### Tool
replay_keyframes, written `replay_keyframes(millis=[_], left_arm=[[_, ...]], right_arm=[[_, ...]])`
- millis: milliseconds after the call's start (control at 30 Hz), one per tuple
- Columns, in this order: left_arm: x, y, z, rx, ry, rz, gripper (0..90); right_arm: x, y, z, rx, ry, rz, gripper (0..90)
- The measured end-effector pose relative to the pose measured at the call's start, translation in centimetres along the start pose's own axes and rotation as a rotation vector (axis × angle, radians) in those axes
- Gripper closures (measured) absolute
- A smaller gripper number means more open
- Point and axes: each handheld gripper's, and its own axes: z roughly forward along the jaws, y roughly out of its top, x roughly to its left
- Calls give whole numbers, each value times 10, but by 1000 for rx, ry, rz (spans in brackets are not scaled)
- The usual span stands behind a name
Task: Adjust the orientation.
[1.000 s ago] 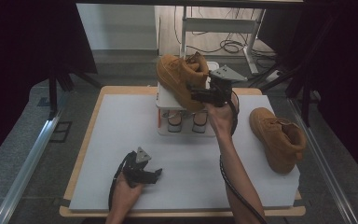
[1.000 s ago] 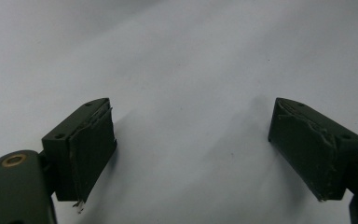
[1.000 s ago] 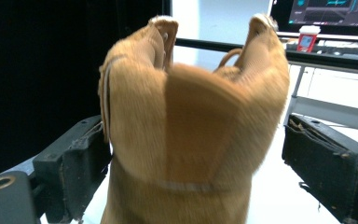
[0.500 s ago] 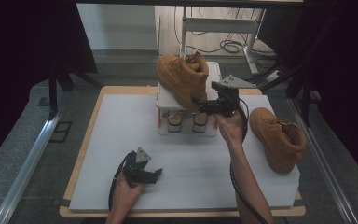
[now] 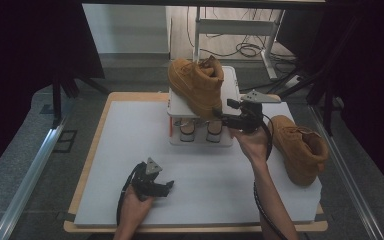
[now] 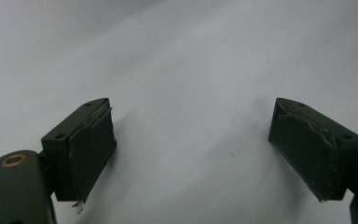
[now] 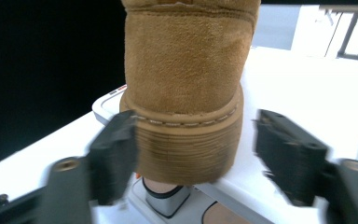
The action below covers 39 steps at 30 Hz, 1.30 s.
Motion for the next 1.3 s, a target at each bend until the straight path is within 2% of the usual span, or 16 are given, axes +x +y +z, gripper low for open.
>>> replay_keyframes(millis=[67,133,167,200,333,433,600,733,867,1300], left_arm=[[0,0,0,0,0,0,138],[0,0,0,0,0,0,138],[0,0,0,0,0,0,138],[0,0,0,0,0,0,138],[0,0,0,3,0,2,139],[0,0,0,4,-1,4,138],[0,0,0,4,1,4,138],[0,0,0,4,0,4,138],[0,0,0,5,0,4,138],[0,0,0,4,0,5,138]], right_arm=[[1,-2,-3,-18,8,-8,438],[1,-3,-5,-16,17,-15,463],[2,-5,-7,-6,22,-33,568],[2,-5,-7,-3,28,-41,588],[2,-9,-8,12,36,-44,788],[2,-12,-7,22,35,-47,876],[3,-15,-4,38,6,-93,896],[2,-15,-3,36,17,-89,899],[5,-15,-3,35,5,-106,900],[12,-14,5,35,54,-93,899]])
